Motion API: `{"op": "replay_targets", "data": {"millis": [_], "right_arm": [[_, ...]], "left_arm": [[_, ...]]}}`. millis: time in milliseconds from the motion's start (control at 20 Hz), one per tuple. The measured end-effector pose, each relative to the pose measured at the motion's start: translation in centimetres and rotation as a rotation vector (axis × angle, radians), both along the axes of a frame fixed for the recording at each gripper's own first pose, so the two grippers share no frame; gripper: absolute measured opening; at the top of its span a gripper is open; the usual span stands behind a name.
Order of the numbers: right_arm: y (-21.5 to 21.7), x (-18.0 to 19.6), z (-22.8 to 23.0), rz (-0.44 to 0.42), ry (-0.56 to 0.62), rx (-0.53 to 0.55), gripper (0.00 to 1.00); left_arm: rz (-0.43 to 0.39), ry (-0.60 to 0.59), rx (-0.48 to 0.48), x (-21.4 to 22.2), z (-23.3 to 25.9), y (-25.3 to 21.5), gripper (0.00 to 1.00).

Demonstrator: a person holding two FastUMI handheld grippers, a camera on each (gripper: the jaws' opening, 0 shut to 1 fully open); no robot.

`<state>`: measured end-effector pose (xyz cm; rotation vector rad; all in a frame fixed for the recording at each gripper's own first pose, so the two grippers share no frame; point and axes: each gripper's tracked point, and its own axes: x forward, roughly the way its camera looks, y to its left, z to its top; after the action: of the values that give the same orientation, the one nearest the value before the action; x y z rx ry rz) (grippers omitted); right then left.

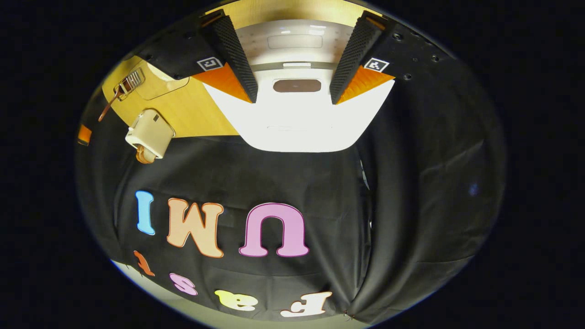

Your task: Close the left gripper, press the button to open the rice cooker; take a wooden spoon from the chopstick holder with the right hand, scoop a spoonful of rice and pour it into the rice cooker, then put the wooden spoon back into the chopstick holder.

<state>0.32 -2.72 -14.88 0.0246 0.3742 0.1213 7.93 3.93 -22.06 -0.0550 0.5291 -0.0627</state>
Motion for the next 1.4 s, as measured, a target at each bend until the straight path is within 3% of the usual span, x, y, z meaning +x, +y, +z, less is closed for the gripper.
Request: {"op": "replay_targets", "data": {"millis": [200,250,600,900,1000,1400], "right_arm": [[-0.2,0.1,0.2,-0.010,-0.011,-0.005,1.00],[-0.3,0.1,0.2,-0.016,-0.011,-0.008,1.00],[1.4,0.1,0.2,0.001,-0.007,0.019,1.00],[4.0,-0.3,0.8,0.054,-0.018,0.039,1.00],[4.5,-0.2,1.5,0.064,-0.039,0.044,1.00],[5.7,-0.1,5.2,0.054,-0.149,0.085,1.00]], "left_arm": [[0.016,-0.013,0.014,0.1,-0.4,0.2,0.95],[0.024,0.048,0.013,-0.6,-1.5,0.1,0.95],[0.034,-0.057,-0.010,-0.2,-1.2,-0.3,0.96],[0.006,-0.044,0.038,-0.3,-0.9,-0.2,0.95],[0.046,-0.053,0.071,-0.4,-0.5,1.2,0.96],[0.067,-0.260,0.050,-4.0,8.9,0.1,0.97]]}}
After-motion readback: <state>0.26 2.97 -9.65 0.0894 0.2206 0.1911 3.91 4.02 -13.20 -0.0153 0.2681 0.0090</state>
